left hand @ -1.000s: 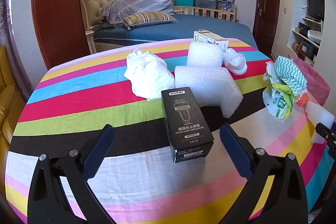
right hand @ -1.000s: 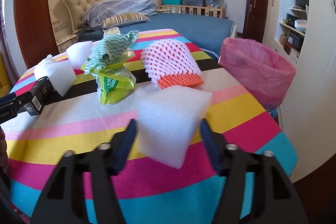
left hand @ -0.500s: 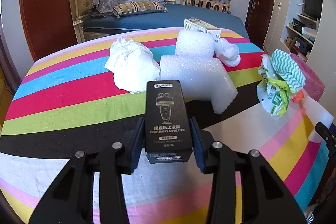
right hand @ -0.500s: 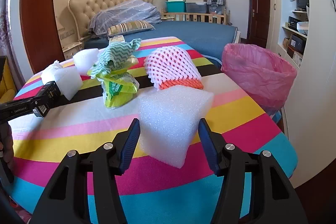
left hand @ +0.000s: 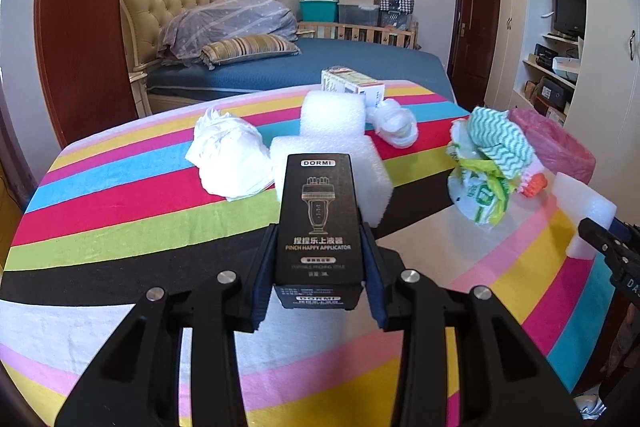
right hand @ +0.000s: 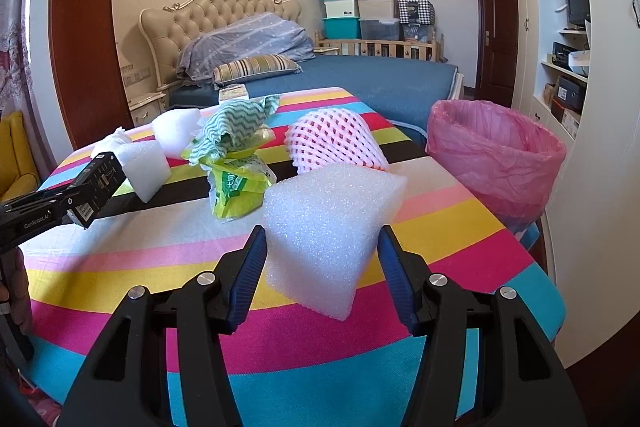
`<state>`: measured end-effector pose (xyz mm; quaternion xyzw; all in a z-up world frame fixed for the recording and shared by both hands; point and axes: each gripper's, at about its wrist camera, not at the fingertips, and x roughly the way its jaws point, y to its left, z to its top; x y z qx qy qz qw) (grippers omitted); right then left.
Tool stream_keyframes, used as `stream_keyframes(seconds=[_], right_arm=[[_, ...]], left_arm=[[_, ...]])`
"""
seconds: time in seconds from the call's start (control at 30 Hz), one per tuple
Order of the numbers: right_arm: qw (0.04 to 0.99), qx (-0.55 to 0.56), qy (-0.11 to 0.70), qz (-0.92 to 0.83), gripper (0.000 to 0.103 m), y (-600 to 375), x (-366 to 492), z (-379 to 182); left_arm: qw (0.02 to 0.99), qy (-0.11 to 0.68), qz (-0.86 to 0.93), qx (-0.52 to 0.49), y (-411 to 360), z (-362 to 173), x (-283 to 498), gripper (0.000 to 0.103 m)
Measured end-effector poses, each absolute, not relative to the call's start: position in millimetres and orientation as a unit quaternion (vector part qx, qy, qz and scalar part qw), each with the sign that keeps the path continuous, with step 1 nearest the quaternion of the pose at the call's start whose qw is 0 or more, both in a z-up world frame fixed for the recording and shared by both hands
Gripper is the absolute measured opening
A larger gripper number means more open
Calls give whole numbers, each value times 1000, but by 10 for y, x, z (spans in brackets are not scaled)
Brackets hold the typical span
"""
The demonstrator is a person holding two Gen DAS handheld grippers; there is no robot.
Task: Collect trash
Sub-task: 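Carry the black box and white foam block over the pink trash bin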
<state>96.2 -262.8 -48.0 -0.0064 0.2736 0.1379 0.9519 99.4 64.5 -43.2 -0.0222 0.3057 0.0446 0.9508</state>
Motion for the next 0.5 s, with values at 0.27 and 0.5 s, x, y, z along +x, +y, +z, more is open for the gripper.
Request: stream_keyframes(seconds=[0.27, 0.5], right_arm=[[953, -9, 267, 143, 55, -2633, 932, -484], [956, -15, 257, 142, 55, -2637, 899, -463]], left_arm=[[962, 272, 21, -15, 419, -333, 872, 38], [965, 262, 3, -4, 251, -318, 844, 38]])
